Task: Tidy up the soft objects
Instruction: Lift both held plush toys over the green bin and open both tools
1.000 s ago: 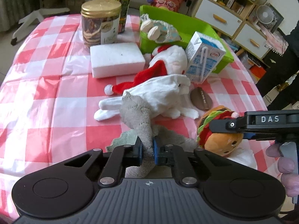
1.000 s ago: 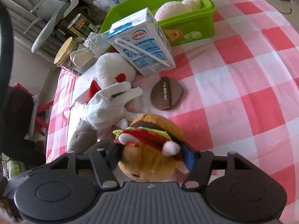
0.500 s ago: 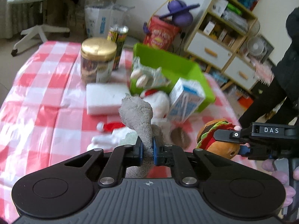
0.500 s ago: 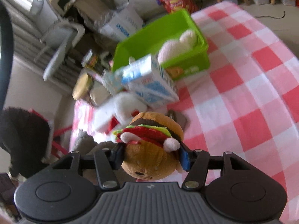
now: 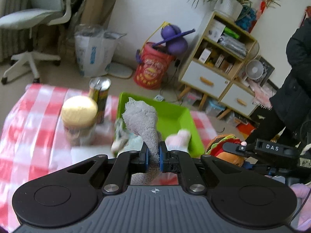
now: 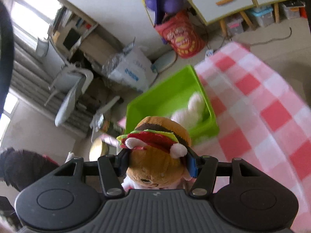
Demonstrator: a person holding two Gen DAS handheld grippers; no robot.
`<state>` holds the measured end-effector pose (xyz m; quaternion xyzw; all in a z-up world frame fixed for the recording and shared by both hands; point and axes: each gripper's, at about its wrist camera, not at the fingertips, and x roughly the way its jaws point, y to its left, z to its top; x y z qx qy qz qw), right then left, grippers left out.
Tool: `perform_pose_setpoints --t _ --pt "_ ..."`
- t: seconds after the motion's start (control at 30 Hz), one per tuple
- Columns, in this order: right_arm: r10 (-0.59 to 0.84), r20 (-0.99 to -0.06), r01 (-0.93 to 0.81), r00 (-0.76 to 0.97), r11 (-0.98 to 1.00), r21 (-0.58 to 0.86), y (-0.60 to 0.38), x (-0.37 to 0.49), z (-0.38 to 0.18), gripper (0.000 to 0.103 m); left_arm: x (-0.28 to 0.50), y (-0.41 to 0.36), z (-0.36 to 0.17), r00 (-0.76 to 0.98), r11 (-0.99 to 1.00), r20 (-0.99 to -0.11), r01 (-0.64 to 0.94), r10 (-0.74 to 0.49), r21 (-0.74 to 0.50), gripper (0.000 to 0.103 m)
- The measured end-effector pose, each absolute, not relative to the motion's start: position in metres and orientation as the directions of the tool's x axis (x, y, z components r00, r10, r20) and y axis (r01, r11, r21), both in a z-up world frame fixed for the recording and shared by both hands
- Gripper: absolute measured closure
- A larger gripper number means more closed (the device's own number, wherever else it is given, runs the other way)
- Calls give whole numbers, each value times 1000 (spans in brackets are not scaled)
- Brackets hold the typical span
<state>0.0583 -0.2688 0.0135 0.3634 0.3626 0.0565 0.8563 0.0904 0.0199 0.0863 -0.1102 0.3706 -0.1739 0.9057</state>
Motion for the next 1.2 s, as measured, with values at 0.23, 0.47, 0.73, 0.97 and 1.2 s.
perform_pose_setpoints --t 0.23,0.47,0.73,0.97,1.2 --pt "340 -530 145 777 723 676 -275 100 28 68 153 -8 101 694 919 -603 273 -393 -284 97" --pt "347 -531 129 773 734 667 -268 148 5 67 216 -35 59 687 936 -636 280 -351 -214 97" --pt "305 -630 160 714 805 571 -264 191 -28 67 257 -54 -7 607 952 -751 292 -259 -93 96" --pt "295 -656 153 695 830 536 -262 203 -34 63 266 -50 -26 579 963 -784 255 -224 -86 91" --pt "293 -658 132 694 846 516 -258 201 -24 56 263 -48 -21 578 964 -786 251 -222 -87 59"
